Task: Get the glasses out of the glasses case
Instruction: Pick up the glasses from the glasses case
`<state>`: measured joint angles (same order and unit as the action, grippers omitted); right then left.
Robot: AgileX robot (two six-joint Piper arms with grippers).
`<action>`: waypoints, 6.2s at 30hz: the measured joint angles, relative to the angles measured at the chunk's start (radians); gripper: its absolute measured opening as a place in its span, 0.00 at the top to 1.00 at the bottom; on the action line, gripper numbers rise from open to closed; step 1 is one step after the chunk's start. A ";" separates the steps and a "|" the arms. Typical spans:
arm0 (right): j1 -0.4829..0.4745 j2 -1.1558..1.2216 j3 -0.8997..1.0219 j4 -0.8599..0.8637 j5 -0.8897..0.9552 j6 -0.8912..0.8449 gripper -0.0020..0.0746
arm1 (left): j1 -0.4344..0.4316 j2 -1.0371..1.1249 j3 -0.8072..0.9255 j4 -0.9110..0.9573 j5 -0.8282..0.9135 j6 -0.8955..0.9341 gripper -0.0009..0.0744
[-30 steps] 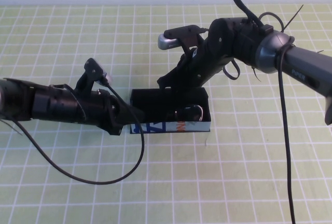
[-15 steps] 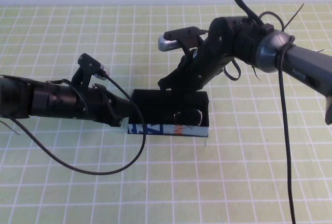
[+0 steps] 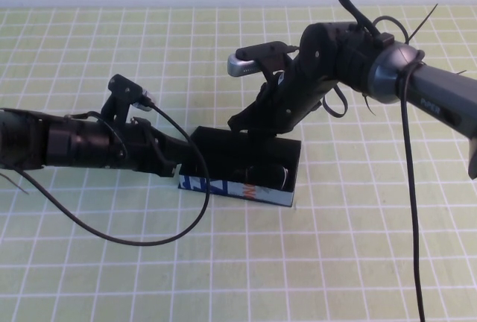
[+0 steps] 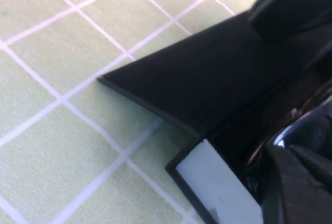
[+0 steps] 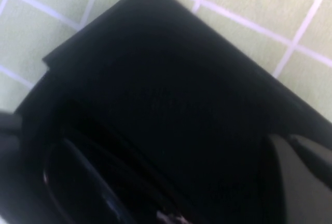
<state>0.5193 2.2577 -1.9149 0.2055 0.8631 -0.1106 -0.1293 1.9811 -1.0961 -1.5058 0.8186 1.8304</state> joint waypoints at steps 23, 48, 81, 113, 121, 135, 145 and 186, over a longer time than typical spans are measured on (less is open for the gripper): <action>0.000 0.005 -0.113 -0.028 0.228 0.019 0.99 | 0.000 -0.002 0.001 -0.107 -0.106 -0.023 0.99; 0.000 -0.009 -0.120 -0.018 0.253 0.008 0.99 | 0.002 -0.037 0.001 -0.026 -0.250 -0.151 0.99; 0.181 -0.089 -0.183 -0.043 0.379 -0.220 0.77 | 0.002 -0.033 0.001 0.131 -0.154 -0.331 0.99; 0.181 -0.023 -0.098 -0.044 0.373 -0.337 0.61 | 0.157 -0.033 -0.062 0.137 0.077 -0.370 0.99; 0.181 -0.020 -0.116 -0.064 0.369 -0.312 0.55 | 0.157 -0.033 -0.062 0.137 0.078 -0.370 0.99; 0.181 0.037 -0.199 -0.113 0.369 -0.262 0.55 | 0.157 -0.033 -0.062 0.137 0.078 -0.373 0.99; 0.181 0.058 -0.199 -0.131 0.369 -0.262 0.55 | 0.157 -0.033 -0.062 0.139 0.078 -0.374 0.99; 0.156 -0.185 -0.243 -0.221 0.381 -0.102 0.89 | 0.157 -0.183 -0.058 0.153 0.108 -0.407 0.99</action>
<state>0.6756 2.0722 -2.1580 -0.0152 1.2441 -0.2126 0.0279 1.7978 -1.1539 -1.3531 0.9270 1.4237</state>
